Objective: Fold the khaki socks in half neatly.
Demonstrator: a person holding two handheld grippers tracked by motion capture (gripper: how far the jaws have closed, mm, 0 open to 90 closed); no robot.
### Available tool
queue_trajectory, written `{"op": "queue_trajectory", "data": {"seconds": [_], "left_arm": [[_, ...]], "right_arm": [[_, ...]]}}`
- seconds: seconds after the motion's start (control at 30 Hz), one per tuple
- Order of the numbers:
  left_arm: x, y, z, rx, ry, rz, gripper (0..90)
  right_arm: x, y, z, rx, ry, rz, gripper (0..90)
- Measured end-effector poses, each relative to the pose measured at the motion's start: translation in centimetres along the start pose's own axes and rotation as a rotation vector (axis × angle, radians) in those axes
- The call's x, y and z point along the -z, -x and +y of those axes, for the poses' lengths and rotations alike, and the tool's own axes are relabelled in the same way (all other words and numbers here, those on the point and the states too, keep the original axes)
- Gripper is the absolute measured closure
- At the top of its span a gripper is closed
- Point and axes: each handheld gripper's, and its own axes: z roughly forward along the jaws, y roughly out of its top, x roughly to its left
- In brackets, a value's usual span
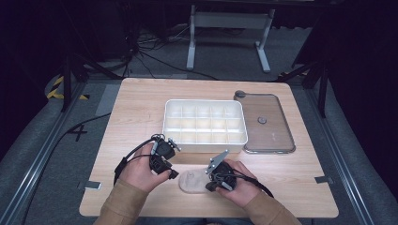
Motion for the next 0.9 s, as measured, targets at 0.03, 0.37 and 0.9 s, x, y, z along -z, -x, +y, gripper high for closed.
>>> {"op": "queue_trajectory", "data": {"seconds": [0.03, 0.37, 0.9], "left_arm": [[-0.2, 0.0, 0.0, -0.001, 0.001, -0.004, 57.2], [-1.6, -0.3, 0.0, 0.038, 0.021, -0.026, 59.7], [-5.4, -0.1, 0.5, 0.115, -0.01, -0.081, 68.5]], "right_arm": [[-0.1, 0.0, 0.0, -0.002, -0.002, 0.001, 89.2], [-0.6, -0.2, -0.2, -0.009, -0.008, -0.022, 89.3], [-0.6, -0.3, -0.2, -0.018, -0.008, -0.03, 89.2]]}}
